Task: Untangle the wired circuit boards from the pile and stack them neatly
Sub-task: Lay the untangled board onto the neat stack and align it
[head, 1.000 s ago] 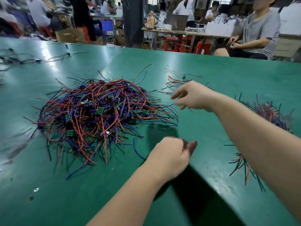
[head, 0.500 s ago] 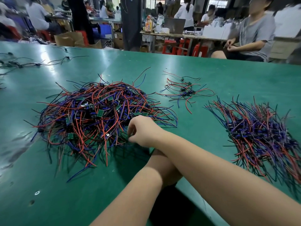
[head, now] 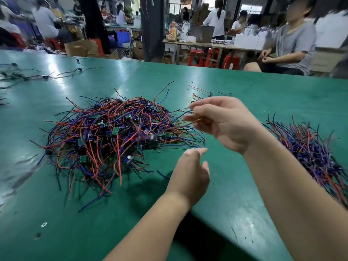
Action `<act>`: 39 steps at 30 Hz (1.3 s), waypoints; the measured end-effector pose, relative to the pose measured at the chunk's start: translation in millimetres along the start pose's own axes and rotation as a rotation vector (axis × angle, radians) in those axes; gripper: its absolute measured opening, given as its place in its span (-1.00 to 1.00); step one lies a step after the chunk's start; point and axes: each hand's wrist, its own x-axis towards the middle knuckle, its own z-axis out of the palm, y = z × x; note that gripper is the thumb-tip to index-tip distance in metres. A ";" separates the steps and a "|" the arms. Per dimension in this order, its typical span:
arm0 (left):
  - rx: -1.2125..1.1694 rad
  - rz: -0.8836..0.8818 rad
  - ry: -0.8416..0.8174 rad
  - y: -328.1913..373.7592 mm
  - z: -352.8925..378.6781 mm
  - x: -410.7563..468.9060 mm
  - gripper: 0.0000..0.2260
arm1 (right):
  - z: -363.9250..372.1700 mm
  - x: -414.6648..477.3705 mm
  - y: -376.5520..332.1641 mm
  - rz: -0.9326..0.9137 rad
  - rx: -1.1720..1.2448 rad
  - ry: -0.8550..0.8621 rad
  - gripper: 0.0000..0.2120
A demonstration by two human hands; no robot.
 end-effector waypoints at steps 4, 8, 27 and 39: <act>-0.758 -0.334 0.024 20.7 -12.4 8.5 -0.63 | -38.3 -23.5 -7.6 -0.180 0.186 0.049 -0.88; -1.382 -0.394 -0.057 24.7 -28.9 12.1 -0.71 | -70.5 -44.9 11.8 -0.157 0.201 0.090 -0.78; -1.178 -0.297 -0.058 32.2 -30.3 3.5 -0.78 | -111.5 -94.4 44.2 0.339 -0.137 -0.175 -0.94; -1.272 -0.183 -0.288 39.3 -37.4 -3.8 -0.83 | -90.9 -78.7 67.1 0.185 -0.454 0.148 -0.89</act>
